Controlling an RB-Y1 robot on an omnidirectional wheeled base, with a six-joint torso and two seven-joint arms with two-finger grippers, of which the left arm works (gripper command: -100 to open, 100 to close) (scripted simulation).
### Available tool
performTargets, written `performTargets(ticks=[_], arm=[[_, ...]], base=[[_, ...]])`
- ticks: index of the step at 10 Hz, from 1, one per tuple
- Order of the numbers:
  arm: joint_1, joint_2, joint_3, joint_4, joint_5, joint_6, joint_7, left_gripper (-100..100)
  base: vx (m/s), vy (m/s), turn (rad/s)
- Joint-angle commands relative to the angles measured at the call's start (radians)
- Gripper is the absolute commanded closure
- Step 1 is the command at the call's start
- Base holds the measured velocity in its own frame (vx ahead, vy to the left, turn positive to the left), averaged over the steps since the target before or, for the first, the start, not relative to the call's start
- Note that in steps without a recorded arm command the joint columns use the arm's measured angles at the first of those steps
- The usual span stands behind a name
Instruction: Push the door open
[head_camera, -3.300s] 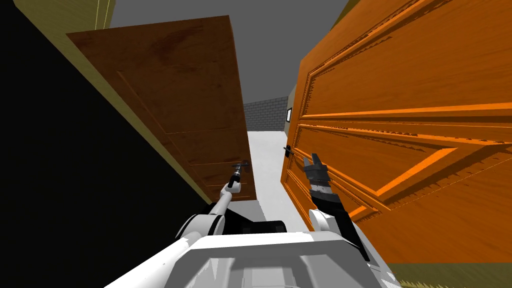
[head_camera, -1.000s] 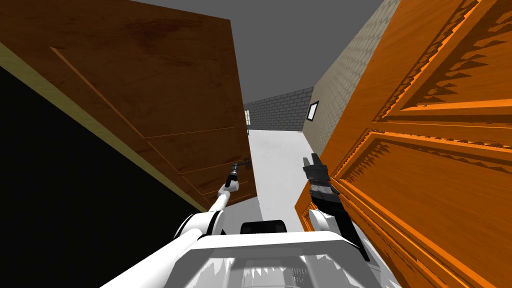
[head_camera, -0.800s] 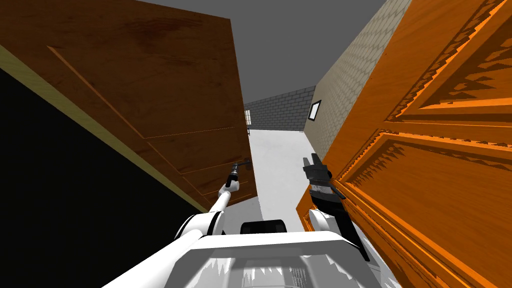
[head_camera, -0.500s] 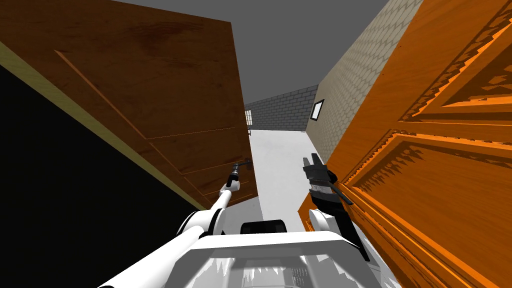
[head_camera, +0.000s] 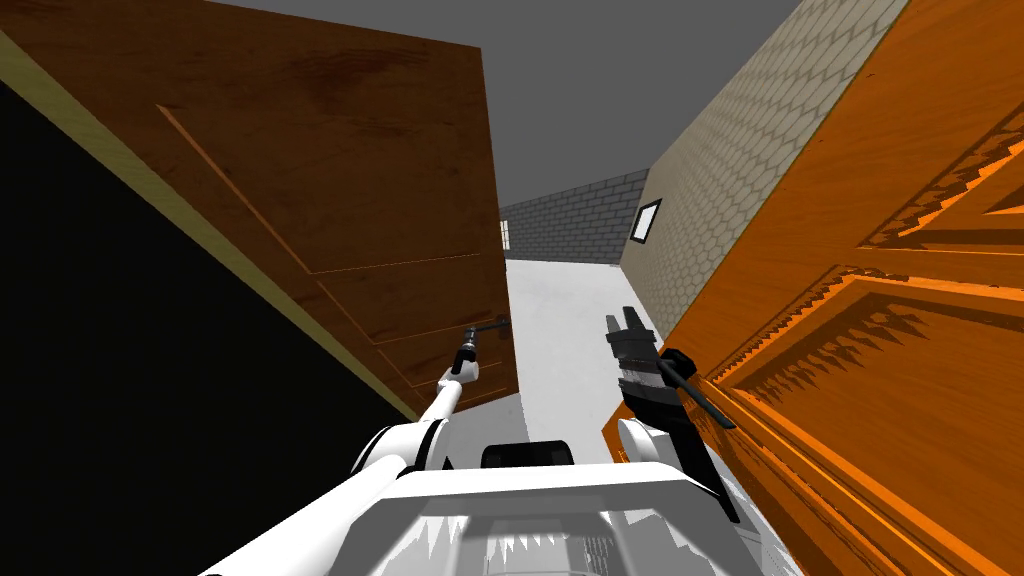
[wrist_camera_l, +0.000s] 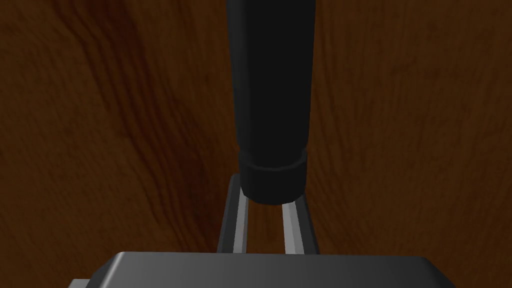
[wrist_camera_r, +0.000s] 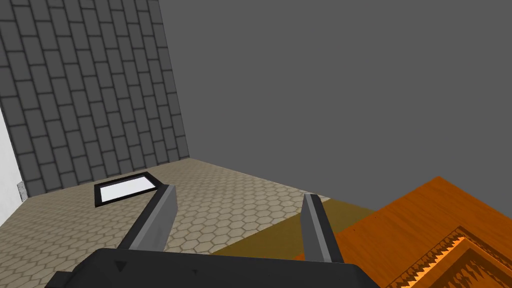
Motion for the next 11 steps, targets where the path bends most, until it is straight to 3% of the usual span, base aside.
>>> performTargets(ticks=[1,2,6,11], arm=[[0.007,0.011,0.008,-0.016,0.004,0.004,-0.006,100],[-0.001,0.002,-0.003,-0.003,0.033,-0.006,-0.037,-100],[-0.012,-0.009,-0.015,0.009,0.097,-0.021,-0.105,-100],[-0.029,-0.046,-0.034,0.025,0.194,-0.045,-0.207,-100]], base=[[0.125,0.007,0.227],[0.006,0.004,0.052],[-0.093,0.005,0.013],[-0.086,-0.036,0.019]])
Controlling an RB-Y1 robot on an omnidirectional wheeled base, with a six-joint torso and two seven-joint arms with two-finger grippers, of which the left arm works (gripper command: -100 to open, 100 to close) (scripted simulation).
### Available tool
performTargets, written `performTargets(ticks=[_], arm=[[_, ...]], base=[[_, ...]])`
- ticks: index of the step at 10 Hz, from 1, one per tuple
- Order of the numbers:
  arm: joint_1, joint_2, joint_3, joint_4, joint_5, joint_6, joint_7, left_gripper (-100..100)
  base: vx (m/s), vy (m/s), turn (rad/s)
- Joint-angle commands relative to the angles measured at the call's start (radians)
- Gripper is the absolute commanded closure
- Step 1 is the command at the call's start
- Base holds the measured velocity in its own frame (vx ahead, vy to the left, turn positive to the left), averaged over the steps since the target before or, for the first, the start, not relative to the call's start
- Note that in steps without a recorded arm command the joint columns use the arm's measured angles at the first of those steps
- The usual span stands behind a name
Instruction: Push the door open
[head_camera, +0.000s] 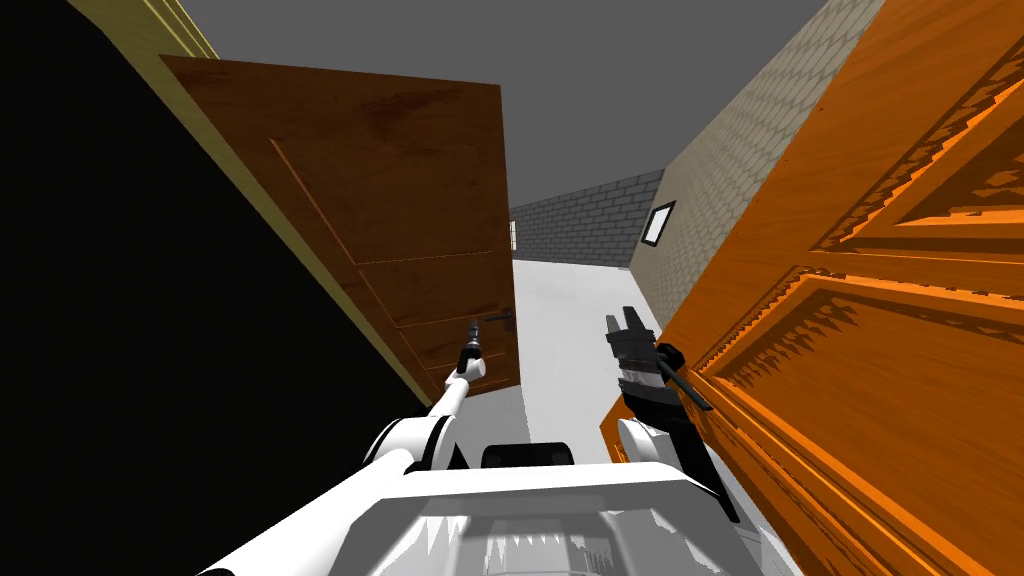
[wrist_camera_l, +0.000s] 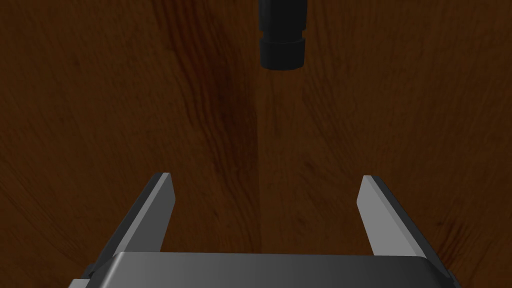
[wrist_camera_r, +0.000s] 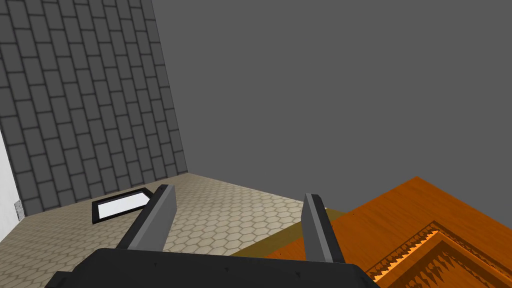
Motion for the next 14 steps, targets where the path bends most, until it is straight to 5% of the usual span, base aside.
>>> performTargets(ticks=[1,4,8,11,14], arm=[[0.003,-0.018,-0.007,-0.010,0.031,0.000,-0.036,-100],[-0.007,-0.059,-0.018,0.000,0.086,-0.014,-0.094,-100],[-0.012,-0.092,-0.024,0.005,0.118,-0.022,-0.128,-100],[-0.012,-0.069,-0.023,0.005,0.116,-0.021,-0.125,-100],[-0.011,-0.020,-0.021,0.006,0.116,-0.025,-0.128,-100]], base=[[-0.080,-0.069,0.014],[-0.100,-0.095,0.010],[-0.072,-0.168,-0.005],[0.031,0.056,0.009],[0.097,0.169,-0.005]])
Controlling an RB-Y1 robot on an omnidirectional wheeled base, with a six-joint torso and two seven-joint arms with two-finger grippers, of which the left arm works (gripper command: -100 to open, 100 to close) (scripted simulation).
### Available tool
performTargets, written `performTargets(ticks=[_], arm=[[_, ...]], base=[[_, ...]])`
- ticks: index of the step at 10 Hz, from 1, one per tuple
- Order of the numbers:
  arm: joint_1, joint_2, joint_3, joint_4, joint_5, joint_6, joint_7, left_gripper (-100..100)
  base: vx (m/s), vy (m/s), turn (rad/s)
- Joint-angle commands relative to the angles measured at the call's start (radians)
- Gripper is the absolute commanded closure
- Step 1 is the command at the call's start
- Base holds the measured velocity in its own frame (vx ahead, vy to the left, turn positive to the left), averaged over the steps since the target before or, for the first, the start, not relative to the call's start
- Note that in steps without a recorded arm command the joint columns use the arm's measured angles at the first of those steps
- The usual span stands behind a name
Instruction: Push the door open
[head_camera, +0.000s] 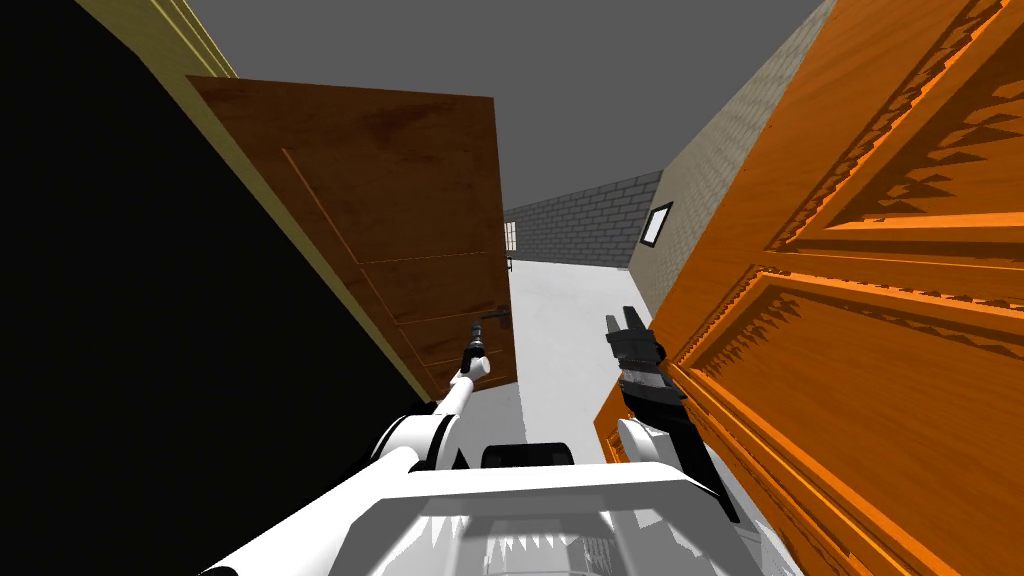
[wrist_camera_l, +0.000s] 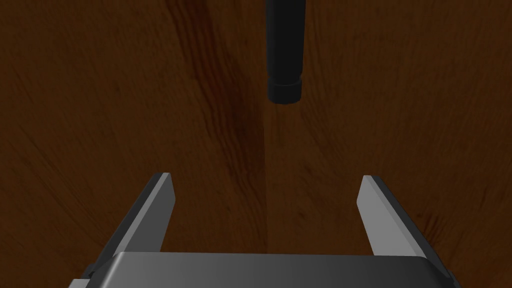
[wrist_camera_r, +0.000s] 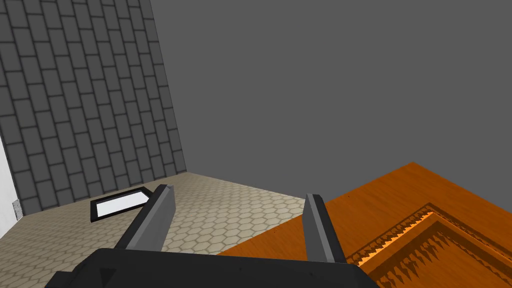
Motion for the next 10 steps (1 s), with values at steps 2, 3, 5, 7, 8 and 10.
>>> performTargets(ticks=[2,3,5,7,8,10], arm=[[0.005,0.025,0.002,-0.006,0.000,-0.003,-0.002,-100],[0.005,0.028,0.004,-0.003,0.000,-0.006,-0.005,-100],[0.005,0.012,0.006,-0.002,0.001,-0.009,-0.007,-100],[0.006,-0.025,0.008,-0.001,0.002,-0.013,-0.009,-100],[0.006,-0.025,0.008,-0.002,0.002,-0.013,-0.009,-100],[0.018,-0.040,0.007,-0.020,0.001,-0.006,-0.010,-100]], base=[[0.197,0.051,-0.018],[0.161,-0.047,-0.031],[0.164,-0.062,-0.028],[0.132,-0.128,-0.026],[0.087,-0.094,0.001],[0.060,-0.050,-0.013]])
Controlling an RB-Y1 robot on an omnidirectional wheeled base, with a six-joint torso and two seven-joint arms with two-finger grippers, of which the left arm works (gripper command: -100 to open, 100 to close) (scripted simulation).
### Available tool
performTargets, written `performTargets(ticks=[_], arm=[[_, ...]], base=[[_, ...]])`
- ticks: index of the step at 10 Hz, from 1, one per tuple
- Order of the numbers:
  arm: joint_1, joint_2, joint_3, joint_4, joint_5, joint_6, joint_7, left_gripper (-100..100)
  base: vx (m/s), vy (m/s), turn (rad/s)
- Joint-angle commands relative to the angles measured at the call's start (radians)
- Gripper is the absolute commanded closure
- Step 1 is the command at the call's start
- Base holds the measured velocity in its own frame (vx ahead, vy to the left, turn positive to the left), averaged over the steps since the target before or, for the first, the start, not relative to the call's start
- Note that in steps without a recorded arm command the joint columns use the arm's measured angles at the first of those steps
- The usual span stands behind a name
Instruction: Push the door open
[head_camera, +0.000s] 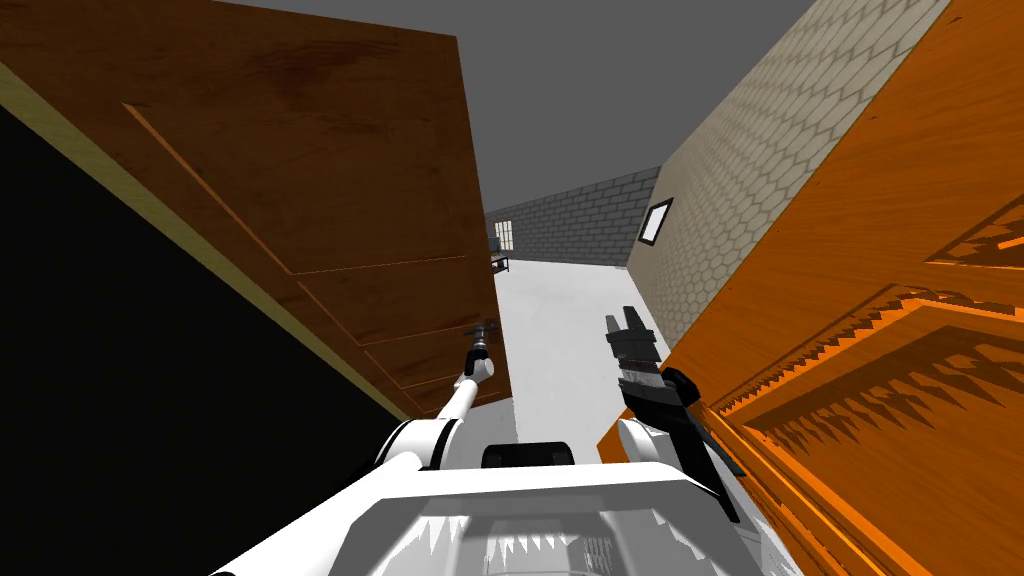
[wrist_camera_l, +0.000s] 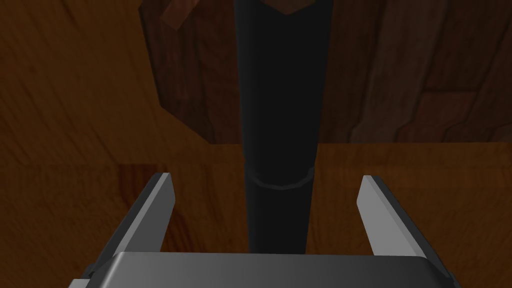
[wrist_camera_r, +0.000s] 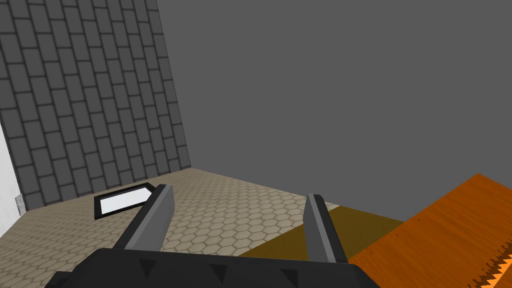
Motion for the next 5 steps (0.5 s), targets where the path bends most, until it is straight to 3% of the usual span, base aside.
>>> performTargets(ticks=[1,5], arm=[[-0.001,0.003,0.000,0.001,0.000,0.000,-0.001,100],[-0.001,0.003,0.000,0.001,0.000,0.000,-0.001,100]], base=[[-0.010,0.002,0.007],[-0.007,0.006,-0.007]])
